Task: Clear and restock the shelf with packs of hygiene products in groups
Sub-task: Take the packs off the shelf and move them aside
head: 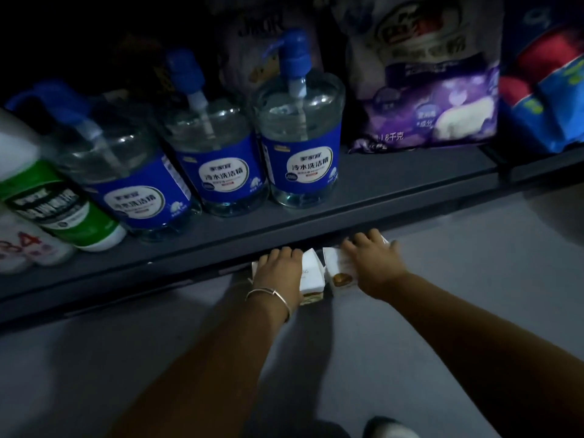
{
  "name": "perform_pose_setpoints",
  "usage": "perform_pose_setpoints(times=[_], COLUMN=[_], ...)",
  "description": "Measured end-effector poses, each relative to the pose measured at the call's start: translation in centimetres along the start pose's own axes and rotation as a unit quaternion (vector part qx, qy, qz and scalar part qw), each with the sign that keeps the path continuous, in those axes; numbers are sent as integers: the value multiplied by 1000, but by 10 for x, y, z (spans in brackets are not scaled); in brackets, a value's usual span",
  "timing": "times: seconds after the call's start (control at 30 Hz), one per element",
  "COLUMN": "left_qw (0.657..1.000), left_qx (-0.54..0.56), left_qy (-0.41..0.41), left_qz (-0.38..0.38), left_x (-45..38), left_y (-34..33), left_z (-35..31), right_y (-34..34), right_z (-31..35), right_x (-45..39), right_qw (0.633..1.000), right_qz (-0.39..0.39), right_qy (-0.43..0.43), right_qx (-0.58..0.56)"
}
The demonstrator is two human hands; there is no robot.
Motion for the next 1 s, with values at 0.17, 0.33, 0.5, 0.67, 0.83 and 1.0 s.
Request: perform_pose_setpoints(times=[0.17,0.33,0.5,0.67,0.83,1.0], left_qw=[1000,1000,1000,995,993,979], left_qx=[-9,-3,13,48,80,92], left_qy=[11,10,3,-39,-89,-127], left_qz=[-25,-13,23,83,1,-129], left_x=[-14,-19,-15,0,28,63], left_y=[-30,-37,-16,49,159,274], left_z=[-3,0,3,8,16,31], right_y=[-23,-25,-11,55,159,281], right_z=[2,5,9,10,1,-4], right_x=[-14,-19,-11,10,42,82], right_qw=[999,997,996,998,994,977], right_qz=[19,46,70,1,-77,-196], right_qy=[15,23,17,40,37,9], right_qx=[-37,-56,-45,-52,-73,-83])
Point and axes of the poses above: each hand's wrist, its own x-axis away from the middle knuckle, its own y-axis out of the back of the hand, z = x × y, the point moved 2 cm from there along -x, towards the middle knuckle, and after that the axes turned 2 degrees about -z, right-handed, at the moved point
